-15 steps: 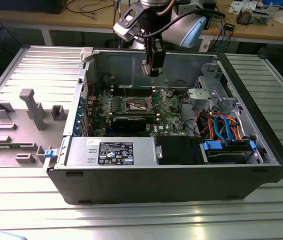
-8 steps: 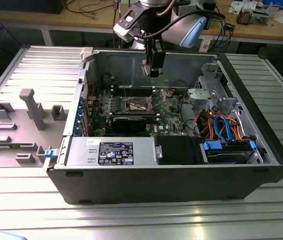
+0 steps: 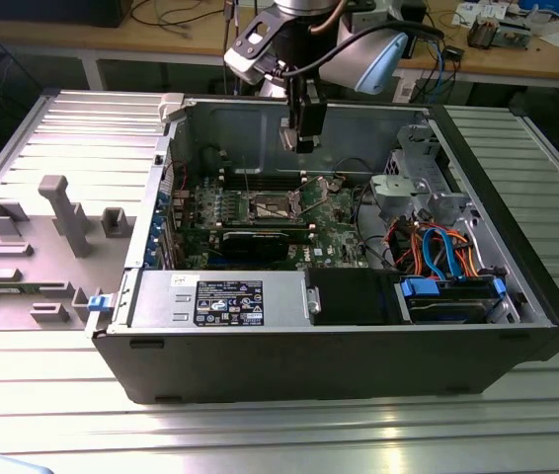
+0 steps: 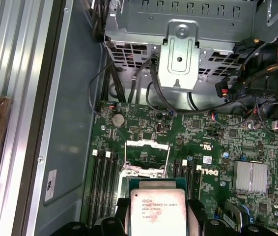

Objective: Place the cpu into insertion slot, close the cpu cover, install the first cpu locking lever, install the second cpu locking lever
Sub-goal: 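Place the cpu into insertion slot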

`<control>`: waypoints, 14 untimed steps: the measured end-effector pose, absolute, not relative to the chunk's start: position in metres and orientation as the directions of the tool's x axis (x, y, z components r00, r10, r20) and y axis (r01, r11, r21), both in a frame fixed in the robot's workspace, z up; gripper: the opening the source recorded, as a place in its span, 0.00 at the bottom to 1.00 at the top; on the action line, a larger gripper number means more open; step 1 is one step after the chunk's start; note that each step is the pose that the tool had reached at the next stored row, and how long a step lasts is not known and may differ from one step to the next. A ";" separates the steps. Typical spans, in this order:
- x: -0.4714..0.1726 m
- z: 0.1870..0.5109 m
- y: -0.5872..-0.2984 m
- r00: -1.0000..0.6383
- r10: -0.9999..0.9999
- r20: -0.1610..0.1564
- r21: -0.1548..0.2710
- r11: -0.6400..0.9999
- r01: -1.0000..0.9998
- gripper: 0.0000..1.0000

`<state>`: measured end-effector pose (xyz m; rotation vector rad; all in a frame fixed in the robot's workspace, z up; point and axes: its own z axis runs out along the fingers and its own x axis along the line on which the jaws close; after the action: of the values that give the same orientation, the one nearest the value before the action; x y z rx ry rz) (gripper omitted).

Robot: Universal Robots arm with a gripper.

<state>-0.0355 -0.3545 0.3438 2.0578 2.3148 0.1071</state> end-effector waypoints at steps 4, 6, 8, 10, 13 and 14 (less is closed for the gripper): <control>-0.035 0.343 -0.355 -0.118 0.993 0.014 0.080 0.116 0.990 0.55; -0.035 0.343 -0.354 -0.118 0.993 0.014 0.080 0.116 0.990 0.55; -0.035 0.343 -0.354 -0.118 0.993 0.014 0.080 0.116 0.990 0.55; -0.035 0.342 -0.355 -0.118 0.993 0.014 0.080 0.116 0.990 0.55; -0.035 0.342 -0.354 -0.118 0.993 0.014 0.080 0.116 0.990 0.55; -0.035 0.342 -0.354 -0.118 0.993 0.014 0.080 0.116 0.990 0.55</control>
<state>-0.0355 -0.3545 0.3415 2.0578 2.3149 0.1070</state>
